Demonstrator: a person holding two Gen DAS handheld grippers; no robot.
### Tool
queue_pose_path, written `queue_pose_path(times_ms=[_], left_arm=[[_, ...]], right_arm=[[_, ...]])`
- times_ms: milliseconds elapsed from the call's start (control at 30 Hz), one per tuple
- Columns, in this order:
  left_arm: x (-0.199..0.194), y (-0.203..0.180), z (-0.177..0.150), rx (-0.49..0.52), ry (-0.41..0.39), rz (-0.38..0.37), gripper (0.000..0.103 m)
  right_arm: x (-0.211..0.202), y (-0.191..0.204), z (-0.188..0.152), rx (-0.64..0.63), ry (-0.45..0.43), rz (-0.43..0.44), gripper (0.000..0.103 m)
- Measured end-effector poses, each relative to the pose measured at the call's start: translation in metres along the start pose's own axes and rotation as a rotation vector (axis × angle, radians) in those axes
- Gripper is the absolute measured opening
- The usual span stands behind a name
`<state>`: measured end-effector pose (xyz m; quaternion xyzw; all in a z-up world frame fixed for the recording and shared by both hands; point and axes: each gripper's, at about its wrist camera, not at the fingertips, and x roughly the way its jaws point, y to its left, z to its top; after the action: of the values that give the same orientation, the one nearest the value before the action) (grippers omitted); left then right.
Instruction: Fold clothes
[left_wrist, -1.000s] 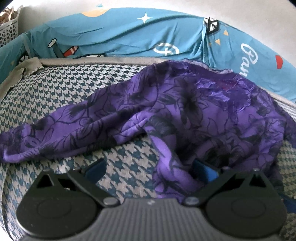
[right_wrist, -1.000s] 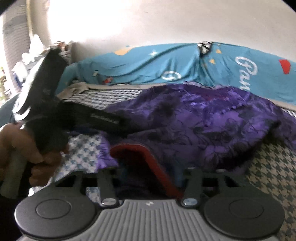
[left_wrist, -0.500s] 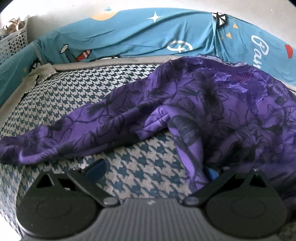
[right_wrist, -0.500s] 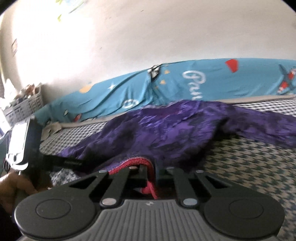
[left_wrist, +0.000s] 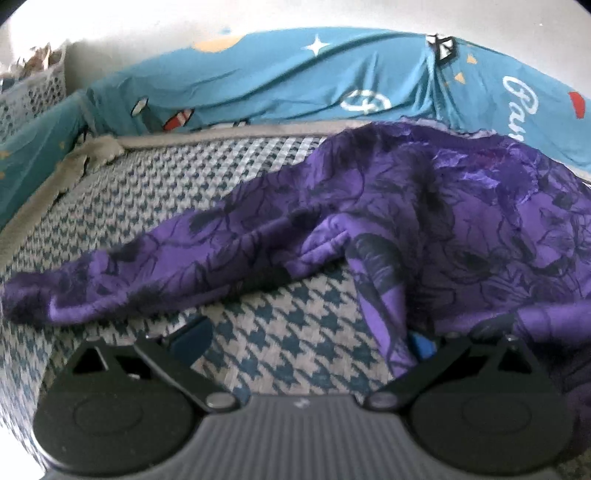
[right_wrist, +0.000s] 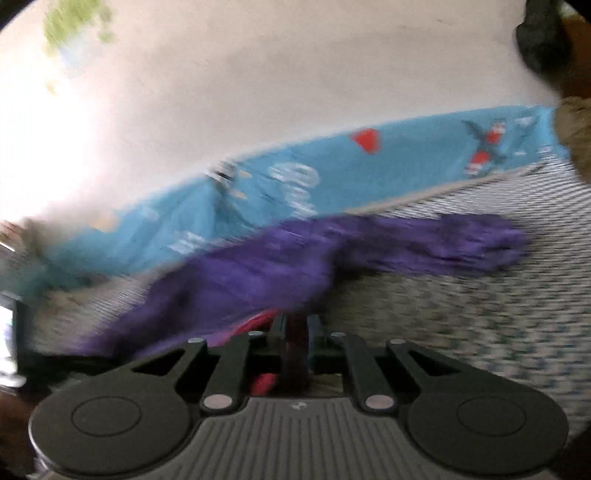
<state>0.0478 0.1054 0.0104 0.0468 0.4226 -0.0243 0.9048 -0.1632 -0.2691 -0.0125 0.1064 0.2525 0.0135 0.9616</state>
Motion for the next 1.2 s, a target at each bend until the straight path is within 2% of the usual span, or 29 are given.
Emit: queue_pose_path(times_ms=[67, 200, 333, 433, 567, 767, 833, 967, 1100, 1200], left_arm=[[-0.002, 0.006, -0.001, -0.045, 0.011, -0.021, 0.103], [-0.015, 0.011, -0.003, -0.071, -0.019, -0.059, 0.103], [-0.033, 0.005, -0.009, -0.043, -0.055, -0.103, 0.103], [-0.042, 0.001, -0.015, -0.034, -0.054, -0.144, 0.103], [-0.046, -0.001, -0.019, -0.039, -0.047, -0.156, 0.103], [-0.049, 0.006, -0.017, -0.062, -0.051, -0.142, 0.103], [-0.050, 0.010, -0.016, -0.076, -0.048, -0.140, 0.103], [-0.053, 0.017, -0.014, -0.100, -0.053, -0.143, 0.103], [-0.055, 0.022, -0.011, -0.121, -0.058, -0.148, 0.103], [-0.056, 0.026, -0.011, -0.137, -0.058, -0.151, 0.103]], right_arm=[[-0.001, -0.008, 0.001, 0.018, 0.005, -0.039, 0.009], [-0.014, -0.012, 0.002, 0.019, -0.013, 0.022, 0.011], [-0.022, 0.003, -0.004, -0.044, -0.005, 0.151, 0.012], [-0.029, 0.020, -0.010, -0.103, 0.002, 0.265, 0.012], [-0.033, 0.043, -0.019, -0.147, 0.039, 0.392, 0.012], [-0.034, 0.080, -0.038, -0.248, 0.109, 0.521, 0.012], [-0.030, 0.093, -0.047, -0.298, 0.136, 0.536, 0.012], [-0.016, 0.113, -0.066, -0.413, 0.176, 0.505, 0.023], [-0.001, 0.125, -0.079, -0.509, 0.165, 0.449, 0.031], [0.010, 0.130, -0.084, -0.557, 0.168, 0.418, 0.032]])
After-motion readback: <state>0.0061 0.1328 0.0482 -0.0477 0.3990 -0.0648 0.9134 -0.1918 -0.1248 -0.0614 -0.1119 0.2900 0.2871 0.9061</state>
